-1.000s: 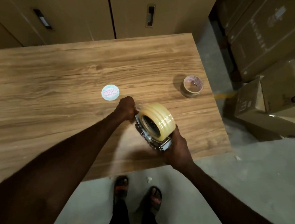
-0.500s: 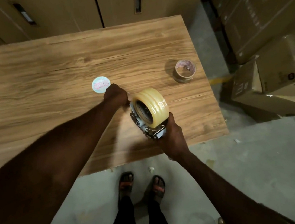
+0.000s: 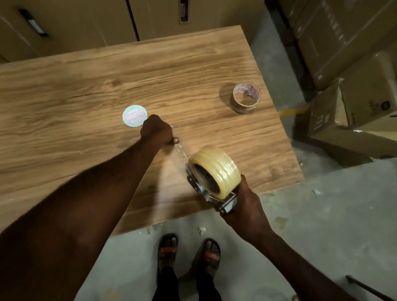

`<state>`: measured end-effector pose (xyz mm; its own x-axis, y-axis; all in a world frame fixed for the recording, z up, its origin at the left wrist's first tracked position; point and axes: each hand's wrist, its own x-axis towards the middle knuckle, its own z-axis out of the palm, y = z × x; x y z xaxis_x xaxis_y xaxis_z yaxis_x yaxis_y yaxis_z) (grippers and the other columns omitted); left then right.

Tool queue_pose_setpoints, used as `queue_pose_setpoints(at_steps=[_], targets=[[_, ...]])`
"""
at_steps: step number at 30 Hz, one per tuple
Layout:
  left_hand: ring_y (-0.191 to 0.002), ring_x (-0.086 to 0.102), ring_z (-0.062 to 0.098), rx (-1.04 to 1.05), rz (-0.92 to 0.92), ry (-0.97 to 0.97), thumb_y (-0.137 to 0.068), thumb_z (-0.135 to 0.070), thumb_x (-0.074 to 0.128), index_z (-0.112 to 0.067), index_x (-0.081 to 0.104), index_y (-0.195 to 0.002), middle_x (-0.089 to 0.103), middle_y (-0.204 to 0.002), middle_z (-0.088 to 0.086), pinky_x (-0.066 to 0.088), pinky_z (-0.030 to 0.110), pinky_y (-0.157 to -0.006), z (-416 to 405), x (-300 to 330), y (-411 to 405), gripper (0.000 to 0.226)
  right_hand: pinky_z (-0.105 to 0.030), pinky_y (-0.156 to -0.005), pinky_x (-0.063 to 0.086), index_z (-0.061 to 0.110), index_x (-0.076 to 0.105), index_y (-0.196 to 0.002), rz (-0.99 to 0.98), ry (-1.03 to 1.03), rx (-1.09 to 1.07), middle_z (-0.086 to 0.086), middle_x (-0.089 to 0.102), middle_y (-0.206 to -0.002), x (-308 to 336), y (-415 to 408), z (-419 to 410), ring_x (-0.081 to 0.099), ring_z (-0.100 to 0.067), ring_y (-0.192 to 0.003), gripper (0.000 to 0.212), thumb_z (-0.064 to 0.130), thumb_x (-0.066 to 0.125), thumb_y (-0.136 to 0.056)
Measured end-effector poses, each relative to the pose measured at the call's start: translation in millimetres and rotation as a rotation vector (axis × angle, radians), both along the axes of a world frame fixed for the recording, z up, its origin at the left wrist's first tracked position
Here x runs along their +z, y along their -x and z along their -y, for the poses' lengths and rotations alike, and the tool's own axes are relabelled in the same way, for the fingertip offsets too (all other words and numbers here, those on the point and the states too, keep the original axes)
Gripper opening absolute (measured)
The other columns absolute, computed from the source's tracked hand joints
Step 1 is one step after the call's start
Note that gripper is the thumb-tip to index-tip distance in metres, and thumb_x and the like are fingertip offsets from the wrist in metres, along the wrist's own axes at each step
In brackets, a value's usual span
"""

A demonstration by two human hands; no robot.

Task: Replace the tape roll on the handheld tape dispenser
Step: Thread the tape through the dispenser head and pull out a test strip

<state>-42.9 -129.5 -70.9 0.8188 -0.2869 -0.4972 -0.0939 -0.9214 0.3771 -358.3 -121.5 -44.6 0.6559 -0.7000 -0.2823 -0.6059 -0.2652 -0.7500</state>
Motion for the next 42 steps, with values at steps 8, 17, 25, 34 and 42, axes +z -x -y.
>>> queue_pose_setpoints(at_steps=[8, 17, 25, 34, 42], targets=[[-0.114, 0.068, 0.032, -0.033, -0.009, 0.015, -0.062, -0.026, 0.095, -0.001, 0.059, -0.118, 0.070, -0.121, 0.017, 0.054, 0.036, -0.090, -2.7, -2.6, 6.5, 0.071, -0.044, -0.072, 0.061, 0.046, 0.048, -0.122, -0.010, -0.064, -0.052, 0.011, 0.073, -0.098, 2.3, 93.2, -33.4, 0.072, -0.011, -0.088, 0.069, 0.014, 0.082, -0.070], [-0.113, 0.068, 0.033, -0.043, 0.131, 0.017, -0.083, -0.019, 0.074, -0.005, 0.062, -0.121, 0.067, -0.125, 0.015, 0.053, 0.031, -0.089, -5.3, -19.8, 26.1, 0.042, -0.022, -0.074, 0.055, 0.067, 0.041, -0.121, -0.113, -0.029, -0.072, 0.024, 0.065, -0.111, 3.7, 153.6, -55.3, 0.070, -0.003, -0.088, 0.082, 0.022, 0.078, -0.064], [-0.108, 0.072, 0.035, -0.044, 0.083, -0.056, -0.077, -0.017, 0.078, -0.005, 0.067, -0.112, 0.072, -0.120, 0.016, 0.059, 0.039, -0.086, -2.5, -17.5, 25.5, 0.038, -0.015, -0.068, 0.048, 0.062, 0.040, -0.115, -0.181, -0.056, -0.063, 0.014, 0.068, -0.102, -11.5, 153.4, -57.2, 0.068, -0.007, -0.089, 0.079, 0.011, 0.077, -0.066], [-0.112, 0.070, 0.032, -0.064, 0.049, -0.042, -0.078, -0.013, 0.078, -0.002, 0.066, -0.114, 0.071, -0.122, 0.017, 0.058, 0.036, -0.085, 0.0, -17.6, 18.1, 0.039, -0.010, -0.067, 0.048, 0.067, 0.037, -0.118, -0.179, -0.072, -0.071, 0.018, 0.067, -0.100, -22.3, 148.9, -55.8, 0.067, -0.002, -0.086, 0.092, 0.006, 0.079, -0.064], [-0.106, 0.072, 0.031, -0.075, 0.035, -0.070, -0.073, -0.012, 0.081, -0.003, 0.068, -0.108, 0.074, -0.115, 0.016, 0.061, 0.037, -0.084, 0.3, -17.2, 17.5, 0.038, -0.016, -0.067, 0.057, 0.056, 0.042, -0.120, -0.173, -0.195, -0.193, 0.012, 0.076, -0.093, -45.3, 150.6, -65.6, 0.073, -0.005, -0.084, 0.082, 0.011, 0.087, -0.068]])
